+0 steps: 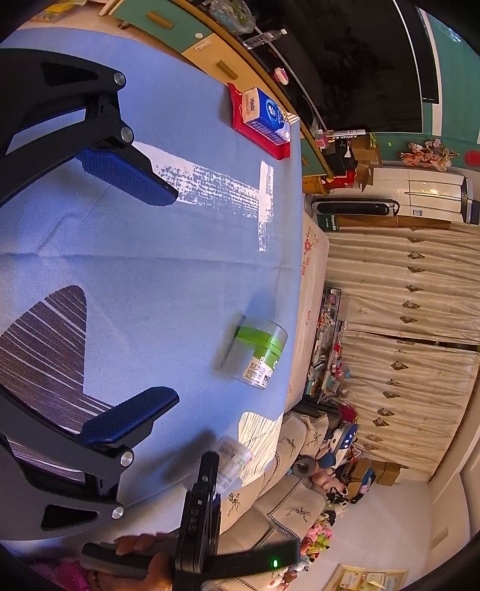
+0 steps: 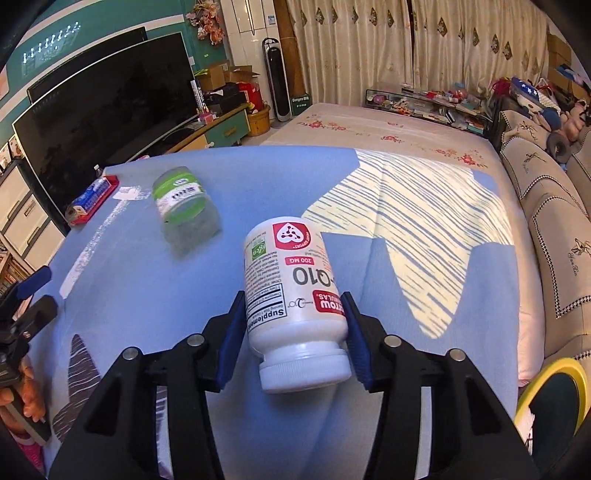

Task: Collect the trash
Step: 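Carry the white bottle over the bin and open the right gripper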

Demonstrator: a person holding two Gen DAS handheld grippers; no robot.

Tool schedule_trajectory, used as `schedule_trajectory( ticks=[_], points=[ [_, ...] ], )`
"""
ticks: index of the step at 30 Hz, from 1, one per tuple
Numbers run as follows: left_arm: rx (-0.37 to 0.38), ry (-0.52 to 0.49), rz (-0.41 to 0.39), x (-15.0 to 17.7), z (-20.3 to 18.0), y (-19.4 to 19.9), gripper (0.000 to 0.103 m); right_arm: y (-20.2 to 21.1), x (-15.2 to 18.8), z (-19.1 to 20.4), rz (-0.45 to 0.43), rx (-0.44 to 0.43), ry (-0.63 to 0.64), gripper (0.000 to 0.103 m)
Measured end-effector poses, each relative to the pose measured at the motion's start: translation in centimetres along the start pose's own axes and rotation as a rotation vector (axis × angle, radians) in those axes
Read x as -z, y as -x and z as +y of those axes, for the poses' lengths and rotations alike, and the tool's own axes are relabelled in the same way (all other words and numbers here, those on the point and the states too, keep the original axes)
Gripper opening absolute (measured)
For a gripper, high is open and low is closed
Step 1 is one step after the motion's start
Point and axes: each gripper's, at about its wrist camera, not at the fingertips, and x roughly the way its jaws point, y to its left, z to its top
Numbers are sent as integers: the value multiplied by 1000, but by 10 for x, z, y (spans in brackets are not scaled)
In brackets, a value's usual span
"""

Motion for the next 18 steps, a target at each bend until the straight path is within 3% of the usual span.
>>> schedule_trajectory(
  ticks=[5,10,18],
  points=[
    [-1,10,0,0,2,0,97,51,18,-10,-77,25,-37,48],
    [-2,22,5,1,4,-1,97,100,42,-56,-143,102,-119,48],
    [-7,15,5,1,5,-2,97,117,90,-155,-97,293,-313,48]
  ],
)
